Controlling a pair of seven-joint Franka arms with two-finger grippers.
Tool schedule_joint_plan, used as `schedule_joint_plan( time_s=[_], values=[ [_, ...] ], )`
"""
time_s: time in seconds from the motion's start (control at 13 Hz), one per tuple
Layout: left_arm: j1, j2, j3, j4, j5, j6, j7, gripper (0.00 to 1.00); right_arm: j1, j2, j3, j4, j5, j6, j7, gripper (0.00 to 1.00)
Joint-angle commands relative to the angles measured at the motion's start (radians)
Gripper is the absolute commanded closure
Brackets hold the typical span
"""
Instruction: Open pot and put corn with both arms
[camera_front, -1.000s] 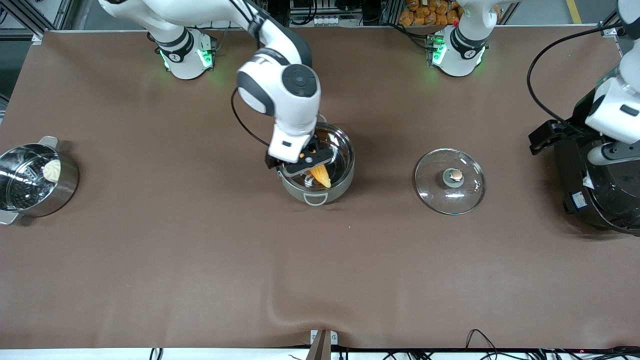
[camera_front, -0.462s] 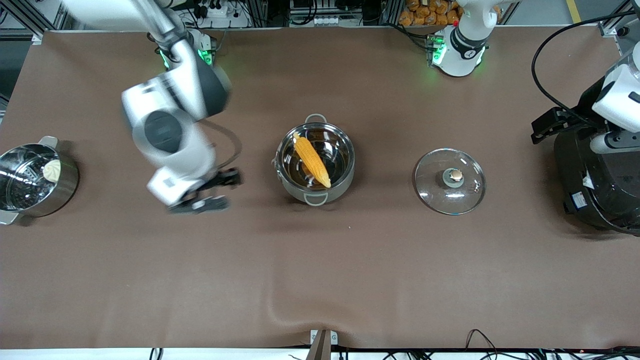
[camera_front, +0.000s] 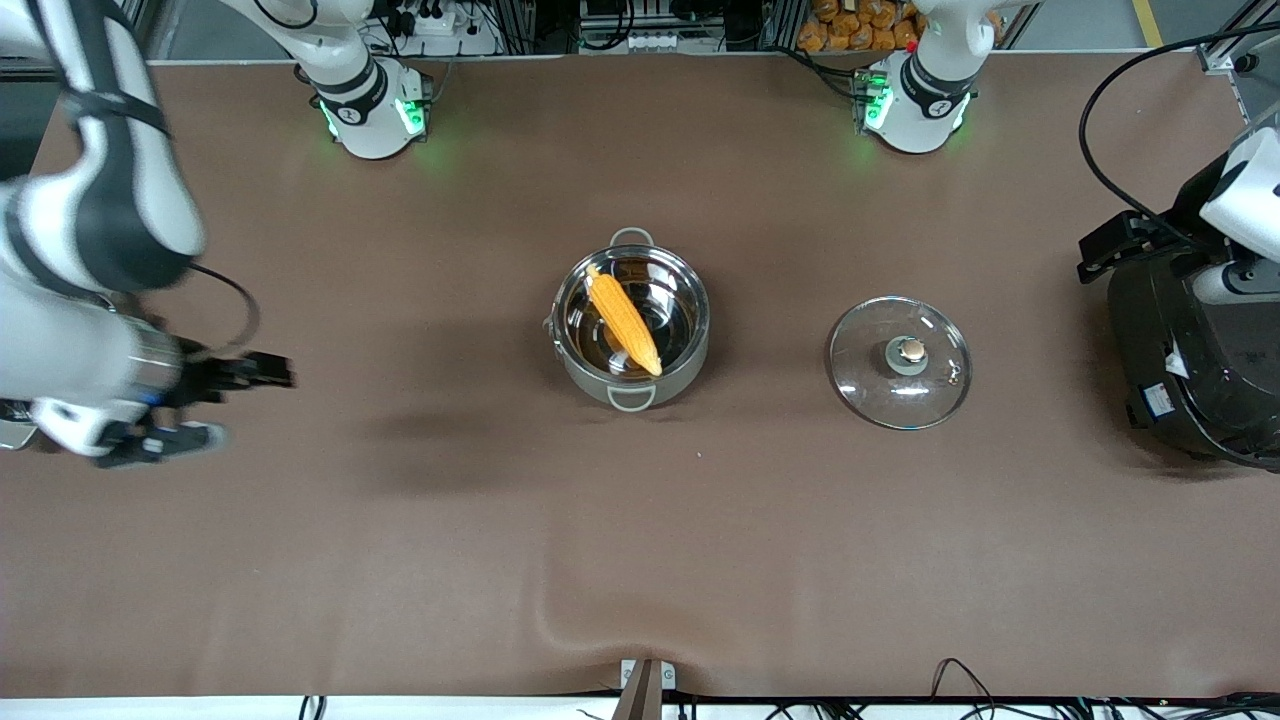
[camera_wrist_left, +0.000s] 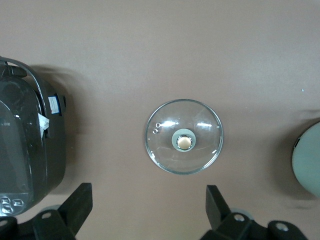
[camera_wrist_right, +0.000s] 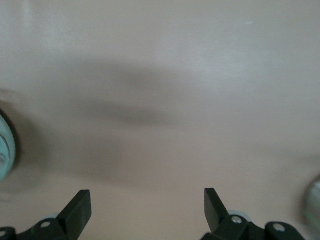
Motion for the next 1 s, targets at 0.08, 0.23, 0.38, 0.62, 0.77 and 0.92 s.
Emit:
schedule_joint_plan(
  time_s=[0.08, 0.23, 0.38, 0.62, 0.77, 0.92],
  values=[
    [0.014, -0.027, -0.006, -0.014, -0.014, -0.009, 0.052, 0.00, 0.046, -0.203, -0.154, -0.091, 0.043, -0.050, -0.109, 0.00],
    [0.013, -0.020, -0.006, 0.005, -0.011, -0.008, 0.056, 0.00, 0.157, -0.261, -0.280, -0.091, 0.043, -0.075, -0.096, 0.00],
    [0.013, -0.018, -0.005, 0.009, -0.009, -0.008, 0.059, 0.00, 0.194, -0.314, -0.308, -0.089, 0.043, -0.089, -0.060, 0.00],
    [0.013, -0.011, -0.001, 0.022, -0.009, -0.008, 0.052, 0.00, 0.231, -0.348, -0.313, -0.089, 0.043, -0.100, 0.100, 0.00],
    [0.011, -0.009, -0.001, 0.026, -0.009, -0.009, 0.051, 0.00, 0.248, -0.349, -0.318, -0.089, 0.043, -0.098, 0.131, 0.00],
    [0.013, -0.009, -0.001, 0.029, -0.009, -0.009, 0.053, 0.00, 0.248, -0.351, -0.318, -0.091, 0.043, -0.096, 0.131, 0.00]
  ],
)
